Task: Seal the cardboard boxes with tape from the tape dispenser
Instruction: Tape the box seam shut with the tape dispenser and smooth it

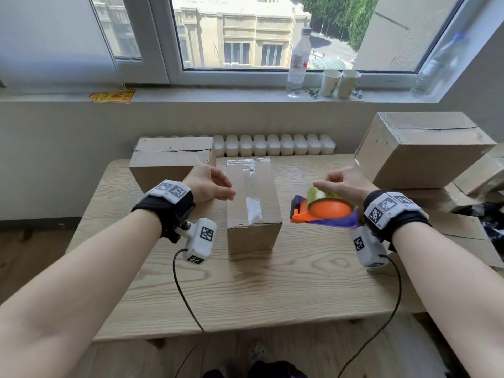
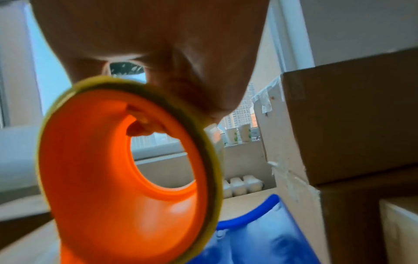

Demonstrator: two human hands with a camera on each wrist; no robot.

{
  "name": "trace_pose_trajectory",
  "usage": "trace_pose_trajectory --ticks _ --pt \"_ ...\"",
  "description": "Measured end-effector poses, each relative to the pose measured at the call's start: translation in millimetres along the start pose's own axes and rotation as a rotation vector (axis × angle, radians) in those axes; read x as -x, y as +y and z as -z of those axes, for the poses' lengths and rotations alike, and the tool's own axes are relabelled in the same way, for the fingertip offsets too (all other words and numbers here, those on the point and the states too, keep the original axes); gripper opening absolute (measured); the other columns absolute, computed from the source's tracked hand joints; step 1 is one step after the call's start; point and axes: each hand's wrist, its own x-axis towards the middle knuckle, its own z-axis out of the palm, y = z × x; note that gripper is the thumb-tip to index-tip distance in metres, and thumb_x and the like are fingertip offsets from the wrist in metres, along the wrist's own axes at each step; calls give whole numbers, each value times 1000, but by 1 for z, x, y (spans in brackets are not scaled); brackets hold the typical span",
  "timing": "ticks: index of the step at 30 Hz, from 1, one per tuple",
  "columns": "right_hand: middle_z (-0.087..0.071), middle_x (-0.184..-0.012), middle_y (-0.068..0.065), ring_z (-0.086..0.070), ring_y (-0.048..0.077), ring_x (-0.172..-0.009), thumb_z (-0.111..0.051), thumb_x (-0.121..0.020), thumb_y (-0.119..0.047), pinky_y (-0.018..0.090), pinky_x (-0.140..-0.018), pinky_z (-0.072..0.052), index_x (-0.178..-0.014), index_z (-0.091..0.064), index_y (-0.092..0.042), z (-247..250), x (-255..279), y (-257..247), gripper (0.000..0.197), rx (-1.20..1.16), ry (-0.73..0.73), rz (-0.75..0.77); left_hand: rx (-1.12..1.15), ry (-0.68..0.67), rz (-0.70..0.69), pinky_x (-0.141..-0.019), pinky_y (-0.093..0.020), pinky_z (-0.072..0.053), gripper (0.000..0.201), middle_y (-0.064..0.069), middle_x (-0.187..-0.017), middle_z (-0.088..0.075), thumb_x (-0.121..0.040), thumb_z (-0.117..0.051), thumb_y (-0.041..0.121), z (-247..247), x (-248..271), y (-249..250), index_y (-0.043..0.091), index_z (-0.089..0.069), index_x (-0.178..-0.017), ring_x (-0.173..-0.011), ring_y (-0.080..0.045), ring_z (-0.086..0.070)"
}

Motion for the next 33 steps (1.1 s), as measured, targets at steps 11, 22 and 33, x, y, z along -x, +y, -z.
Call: trace_pose_trajectory --ticks 11,22,33 --pt "-54 -59 4 -51 18 -64 -68 -69 -66 30 -56 -36 -57 -53 -12 -41 -7 13 57 413 -96 -123 14 -6 206 -49 -14 -50 19 -11 -66 -63 -70 -76 -7 -15 5 -53 0 -60 -76 -48 -7 -64" --pt "-56 -62 4 -50 19 -66 -62 -69 -72 33 -68 -43 -63 -60 -10 -69 -25 23 63 501 -111 -117 63 22 280 -62 -22 -57 23 -15 -73 -67 -68 -81 5 -15 -2 -80 0 -62 -79 -64 -17 -70" --pt "-44 -52 6 -46 21 -56 -71 -63 -66 31 -55 -38 -49 -46 -9 -83 -38 43 64 367 -108 -93 -147 57 329 -69 -27 -58 41 -9 -72 -69 -62 -85 36 -33 -15 -83 4 -64 -78 -69 -14 -70"
